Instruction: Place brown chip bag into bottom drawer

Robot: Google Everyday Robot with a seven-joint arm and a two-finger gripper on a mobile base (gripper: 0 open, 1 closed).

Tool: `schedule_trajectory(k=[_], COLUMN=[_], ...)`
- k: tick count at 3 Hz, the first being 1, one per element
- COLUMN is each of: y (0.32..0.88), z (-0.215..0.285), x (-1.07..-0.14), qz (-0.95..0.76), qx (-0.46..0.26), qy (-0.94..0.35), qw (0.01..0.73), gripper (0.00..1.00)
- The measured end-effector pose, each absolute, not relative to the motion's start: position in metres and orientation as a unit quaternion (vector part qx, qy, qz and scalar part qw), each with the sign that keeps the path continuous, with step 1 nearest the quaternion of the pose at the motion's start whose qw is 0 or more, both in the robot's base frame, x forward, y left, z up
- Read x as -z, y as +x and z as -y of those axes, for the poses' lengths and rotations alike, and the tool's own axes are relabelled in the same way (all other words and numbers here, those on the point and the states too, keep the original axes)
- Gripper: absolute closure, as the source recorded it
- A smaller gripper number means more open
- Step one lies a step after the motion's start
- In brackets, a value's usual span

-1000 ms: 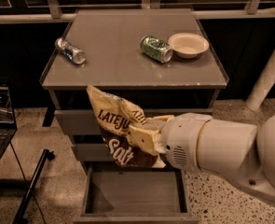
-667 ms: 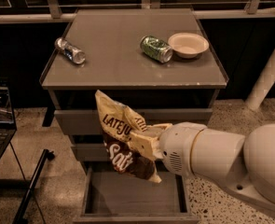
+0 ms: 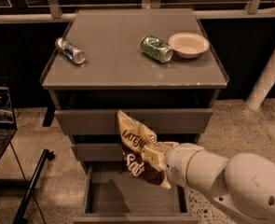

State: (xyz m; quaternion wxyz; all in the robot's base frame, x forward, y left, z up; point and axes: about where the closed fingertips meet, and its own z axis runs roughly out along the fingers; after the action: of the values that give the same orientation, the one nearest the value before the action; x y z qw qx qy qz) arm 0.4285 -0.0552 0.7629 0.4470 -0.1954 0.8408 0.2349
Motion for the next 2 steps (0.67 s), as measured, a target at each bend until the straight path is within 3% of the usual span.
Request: schedule_trajectory(k=[2], y=[0.447], z=[0.082], x=[-0.659], qz=[-0.878], qx=[-0.200], qy=[-0.118], qw=[0.418], gripper=[1.00])
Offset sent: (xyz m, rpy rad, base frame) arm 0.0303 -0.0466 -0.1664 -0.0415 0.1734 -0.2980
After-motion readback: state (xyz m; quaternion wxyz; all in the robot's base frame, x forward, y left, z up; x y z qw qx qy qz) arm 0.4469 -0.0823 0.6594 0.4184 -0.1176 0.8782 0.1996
